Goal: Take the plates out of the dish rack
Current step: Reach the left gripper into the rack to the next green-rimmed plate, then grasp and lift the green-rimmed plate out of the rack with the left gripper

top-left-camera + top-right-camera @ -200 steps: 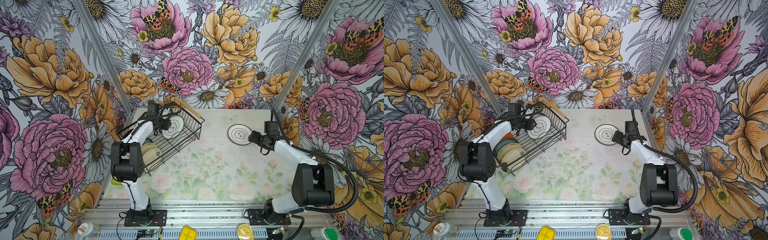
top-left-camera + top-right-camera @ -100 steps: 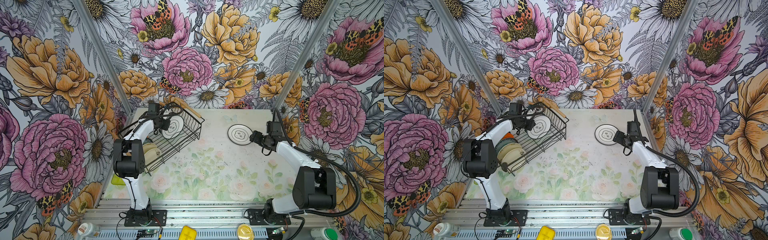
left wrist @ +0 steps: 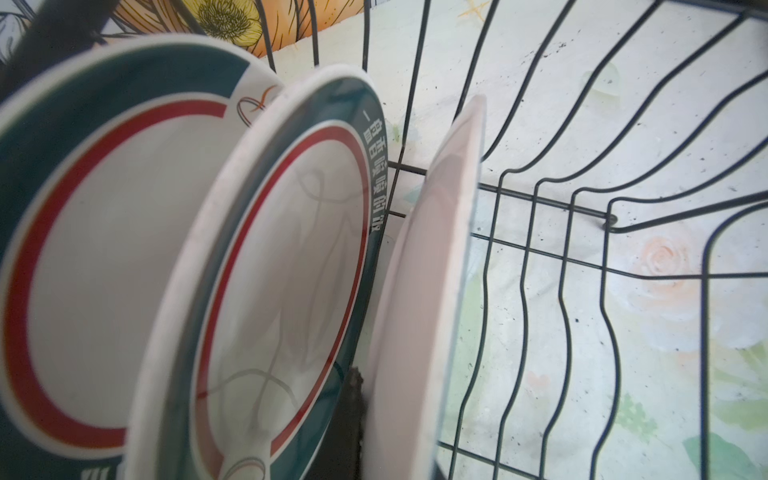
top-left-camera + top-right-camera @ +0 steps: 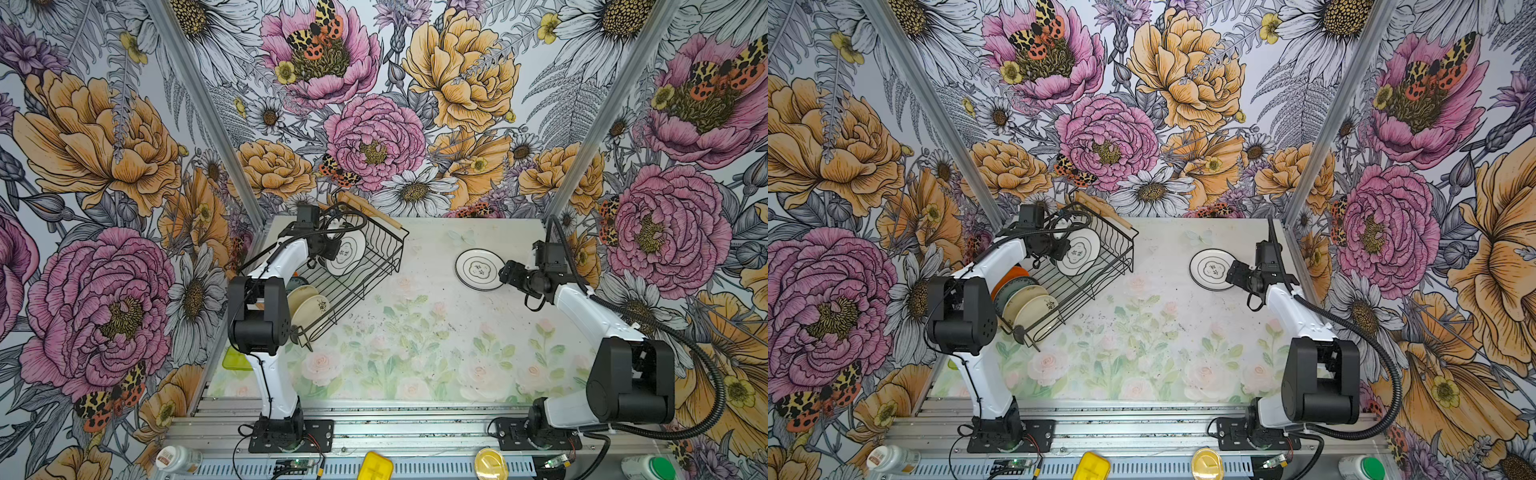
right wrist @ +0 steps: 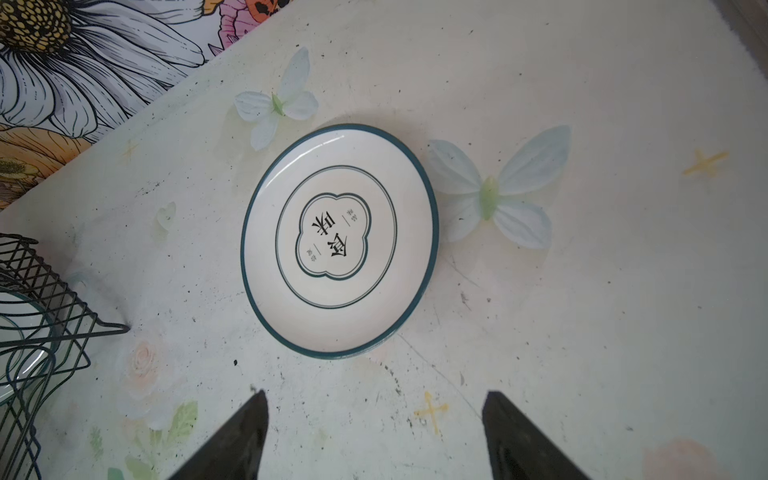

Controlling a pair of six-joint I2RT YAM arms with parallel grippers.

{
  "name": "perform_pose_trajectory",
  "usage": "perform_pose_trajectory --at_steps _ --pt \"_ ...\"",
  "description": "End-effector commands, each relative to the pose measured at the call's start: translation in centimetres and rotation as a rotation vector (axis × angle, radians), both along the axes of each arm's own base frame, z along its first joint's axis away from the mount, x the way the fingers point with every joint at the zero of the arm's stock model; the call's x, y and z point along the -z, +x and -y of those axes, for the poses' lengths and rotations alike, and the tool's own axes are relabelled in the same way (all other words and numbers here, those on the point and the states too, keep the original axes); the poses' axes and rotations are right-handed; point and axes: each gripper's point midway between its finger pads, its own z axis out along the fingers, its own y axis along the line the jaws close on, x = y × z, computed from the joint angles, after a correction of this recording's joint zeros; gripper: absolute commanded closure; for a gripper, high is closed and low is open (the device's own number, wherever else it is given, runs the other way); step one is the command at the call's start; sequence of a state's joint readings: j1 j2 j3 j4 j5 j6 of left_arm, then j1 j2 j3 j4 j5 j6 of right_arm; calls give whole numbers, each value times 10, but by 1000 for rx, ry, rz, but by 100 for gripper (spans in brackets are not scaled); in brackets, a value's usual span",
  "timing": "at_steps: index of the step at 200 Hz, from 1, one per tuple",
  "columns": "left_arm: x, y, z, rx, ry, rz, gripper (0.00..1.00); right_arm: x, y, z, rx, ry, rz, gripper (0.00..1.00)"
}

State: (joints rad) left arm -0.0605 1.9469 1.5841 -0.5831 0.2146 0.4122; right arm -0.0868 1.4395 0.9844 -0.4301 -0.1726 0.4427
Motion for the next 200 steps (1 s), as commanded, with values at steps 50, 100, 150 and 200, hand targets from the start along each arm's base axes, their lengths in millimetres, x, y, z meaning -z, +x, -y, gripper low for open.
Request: perform_pose_trajectory --at_steps 50,100,150,200 --pt "-23 -9 -11 -77 8 12 100 2 1 -1 -15 10 -5 17" --pt "-41 -17 -5 -76 -43 32 100 0 2 -2 -23 12 3 17" --pt "-90 -34 14 -47 -107 116 100 -2 6 -4 -32 21 7 17" --pt "-166 -55 28 -70 -282 224 100 -10 16 -3 -42 10 27 16"
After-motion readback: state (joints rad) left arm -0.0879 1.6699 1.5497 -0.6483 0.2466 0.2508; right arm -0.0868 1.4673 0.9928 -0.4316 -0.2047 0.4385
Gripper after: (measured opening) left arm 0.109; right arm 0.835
